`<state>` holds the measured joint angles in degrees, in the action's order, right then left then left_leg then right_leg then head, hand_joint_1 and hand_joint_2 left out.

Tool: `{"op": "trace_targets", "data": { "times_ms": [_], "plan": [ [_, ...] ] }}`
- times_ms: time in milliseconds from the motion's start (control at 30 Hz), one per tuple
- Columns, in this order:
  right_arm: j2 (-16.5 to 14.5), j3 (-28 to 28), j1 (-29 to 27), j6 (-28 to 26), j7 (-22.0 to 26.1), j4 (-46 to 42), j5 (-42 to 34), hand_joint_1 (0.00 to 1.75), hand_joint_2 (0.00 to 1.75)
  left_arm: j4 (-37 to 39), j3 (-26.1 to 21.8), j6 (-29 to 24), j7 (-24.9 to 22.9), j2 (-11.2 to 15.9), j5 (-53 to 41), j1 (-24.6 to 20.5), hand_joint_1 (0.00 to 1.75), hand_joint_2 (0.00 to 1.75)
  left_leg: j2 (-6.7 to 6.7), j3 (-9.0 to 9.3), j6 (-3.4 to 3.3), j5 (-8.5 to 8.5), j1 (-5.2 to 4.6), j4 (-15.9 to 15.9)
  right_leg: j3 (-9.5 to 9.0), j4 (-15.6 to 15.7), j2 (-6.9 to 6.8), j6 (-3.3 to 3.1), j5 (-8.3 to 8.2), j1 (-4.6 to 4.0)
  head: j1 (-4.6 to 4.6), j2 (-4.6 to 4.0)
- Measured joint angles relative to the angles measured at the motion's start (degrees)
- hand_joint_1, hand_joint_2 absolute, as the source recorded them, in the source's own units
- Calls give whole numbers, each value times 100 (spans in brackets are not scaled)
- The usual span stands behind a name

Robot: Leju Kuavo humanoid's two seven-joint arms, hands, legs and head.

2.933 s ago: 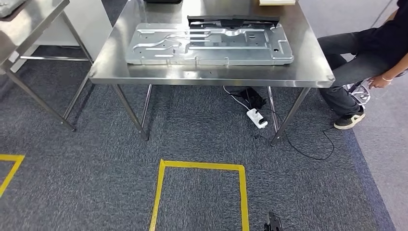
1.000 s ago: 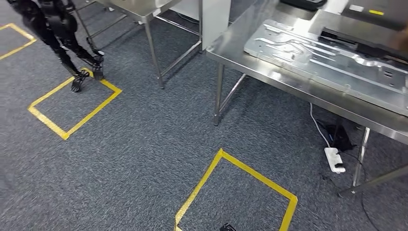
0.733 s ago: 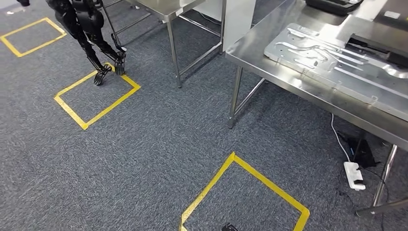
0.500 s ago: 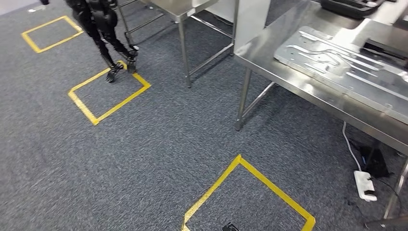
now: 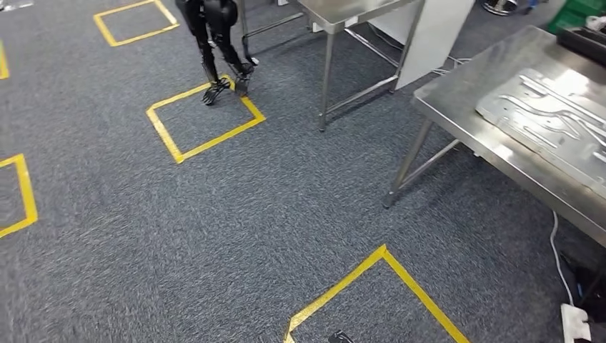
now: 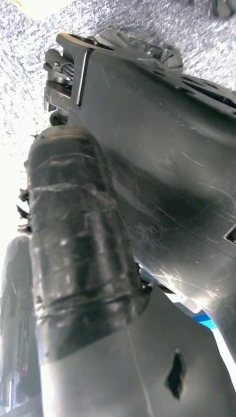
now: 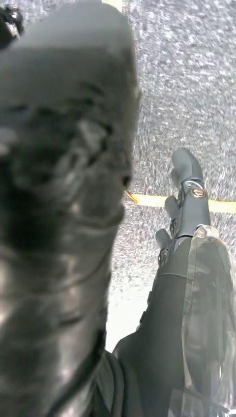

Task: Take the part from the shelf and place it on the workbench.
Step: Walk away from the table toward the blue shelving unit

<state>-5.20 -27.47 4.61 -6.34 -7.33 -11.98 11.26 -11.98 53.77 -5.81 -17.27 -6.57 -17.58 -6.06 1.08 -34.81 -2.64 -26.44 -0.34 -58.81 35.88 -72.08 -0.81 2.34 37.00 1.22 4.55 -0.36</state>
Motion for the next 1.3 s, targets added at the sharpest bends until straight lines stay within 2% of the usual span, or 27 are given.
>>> {"op": "trace_targets", "data": {
  "times_ms": [33,67,100,133,200,267,333,400,467,533,567,600,633,667,733,800,867,900,967,1033,1067,1100,1133,1167,1233,1267,1300],
  "plan": [
    [1,-1,-14,-4,-1,0,0,0,0,0,0,1,-2,-1,-1,1,0,0,77,4,-19,-2,-15,-1,155,-246,31,-16,38,-16,-2,-1],
    [3,-2,-26,-7,-1,1,0,0,0,0,0,2,-4,-1,-1,2,0,0,165,12,-25,-4,-28,-2,227,-296,51,-35,-32,-29,-2,-1],
    [6,-2,-31,-8,-2,1,0,0,0,0,0,3,-8,-1,-2,4,0,0,258,25,-25,-5,-37,-4,182,-93,77,-59,-218,-39,-1,0],
    [9,-2,-29,-8,-2,1,1,0,0,0,0,7,-11,-1,-3,4,0,0,345,39,-22,-8,-42,-8,59,266,138,-88,-457,-47,-2,-1],
    [13,-2,-17,-6,-2,2,11,0,0,0,0,38,-26,-1,-16,0,0,0,500,36,0,-21,-54,-35,-206,981,393,-145,-776,-42,3,0],
    [13,-11,-12,-4,-13,4,23,0,0,0,0,85,-46,-1,-32,-2,0,0,614,7,50,-16,-39,-38,-299,1223,528,-176,-801,-49,0,0],
    [13,-31,-11,-9,-29,3,15,0,0,1,0,107,-54,3,-46,3,0,0,685,-13,109,-3,-13,-20,-354,1281,409,-224,-825,-51,-7,1],
    [14,-52,-3,-18,-29,1,-19,0,0,2,0,97,-54,8,-74,3,0,0,438,-98,165,-118,-34,-195,-430,1362,278,-284,-859,-29,16,0],
    [14,-79,-3,-22,-22,-1,-73,0,0,2,0,68,-55,10,-108,-5,0,0,80,-391,224,-436,-32,-803,-477,1405,127,-319,-859,-35,44,0],
    [22,-96,-19,-19,-20,2,-113,0,0,2,0,34,-56,10,-125,-9,0,0,-30,-764,282,-725,15,-1523,-495,1406,-54,-331,-832,-44,50,0],
    [26,-96,-25,-15,-20,4,-120,0,0,2,0,23,-60,10,-126,-9,0,0,-46,-853,307,-751,40,-1690,-503,1405,-135,-328,-817,-44,51,-1],
    [30,-97,-26,-4,-21,6,-119,0,0,2,0,16,-68,11,-120,-8,0,0,-64,-830,330,-669,65,-1641,-516,1404,-210,-320,-799,-42,50,-1],
    [30,-98,-22,12,-22,7,-107,0,0,2,0,22,-80,12,-110,-7,0,0,-92,-694,348,-498,87,-1380,-538,1404,-274,-306,-779,-38,51,0],
    [29,-106,-15,42,-28,6,-80,0,0,2,0,46,-100,14,-88,-6,0,0,-153,-468,360,-280,104,-963,-570,1403,-330,-287,-754,-31,51,0],
    [32,-159,-1,126,-47,5,8,0,0,2,0,138,-145,16,-55,-5,0,0,-367,-67,354,-42,81,-223,-635,1407,-423,-230,-702,-34,48,1],
    [36,-254,13,194,-60,5,89,0,0,2,0,255,-172,15,-59,-3,0,0,-461,59,294,-48,33,6,-677,1416,-497,-171,-667,-55,37,-1],
    [30,-353,27,186,-62,-3,90,0,0,2,0,330,-176,15,-119,0,0,0,-347,68,208,-44,21,23,-705,1424,-562,-110,-632,-49,30,-1],
    [26,-393,33,157,-60,-11,49,0,0,2,0,338,-177,15,-163,1,0,0,-289,85,172,-42,22,43,-712,1394,-523,-83,-589,-36,21,-1],
    [19,-458,41,87,-46,-28,-84,0,0,2,1,307,-180,16,-250,-4,0,0,-175,130,89,-34,34,86,-581,1028,-286,-59,-368,-8,-5,0],
    [13,-505,31,58,-31,-33,-190,0,0,2,4,246,-179,16,-297,-12,0,0,-58,147,35,-45,21,89,-199,244,-40,-74,-52,-18,-25,0],
    [13,-527,20,58,-28,-33,-219,0,0,2,5,214,-173,16,-315,-14,0,0,21,155,19,-51,12,87,5,-96,12,-81,29,-26,-27,0],
    [15,-547,7,64,-27,-32,-240,0,0,3,7,188,-167,16,-327,-13,0,0,107,168,10,-58,0,83,144,-270,41,-94,8,-38,-26,-1],
    [18,-563,-3,71,-26,-32,-258,0,0,3,8,169,-162,16,-333,-11,0,0,196,184,5,-65,-9,78,178,-205,61,-116,-137,-50,-26,-1],
    [20,-579,-6,75,-23,-31,-284,0,0,3,9,160,-158,17,-331,-9,0,0,284,205,3,-73,-16,72,113,67,96,-146,-369,-62,-26,-1],
    [21,-602,-1,54,-7,-30,-376,0,0,2,9,155,-146,16,-323,-10,0,0,436,228,16,-93,-21,58,-140,842,326,-209,-798,-78,-25,0],
    [21,-608,2,33,11,-29,-440,0,0,2,9,144,-130,16,-326,-13,0,0,501,222,34,-98,-19,53,-238,1115,440,-225,-900,-80,-24,1],
    [21,-610,3,11,35,-29,-508,0,0,2,9,123,-103,16,-333,-15,0,0,560,206,58,-98,-12,52,-291,1264,523,-233,-928,-88,-25,1]
  ]
}}
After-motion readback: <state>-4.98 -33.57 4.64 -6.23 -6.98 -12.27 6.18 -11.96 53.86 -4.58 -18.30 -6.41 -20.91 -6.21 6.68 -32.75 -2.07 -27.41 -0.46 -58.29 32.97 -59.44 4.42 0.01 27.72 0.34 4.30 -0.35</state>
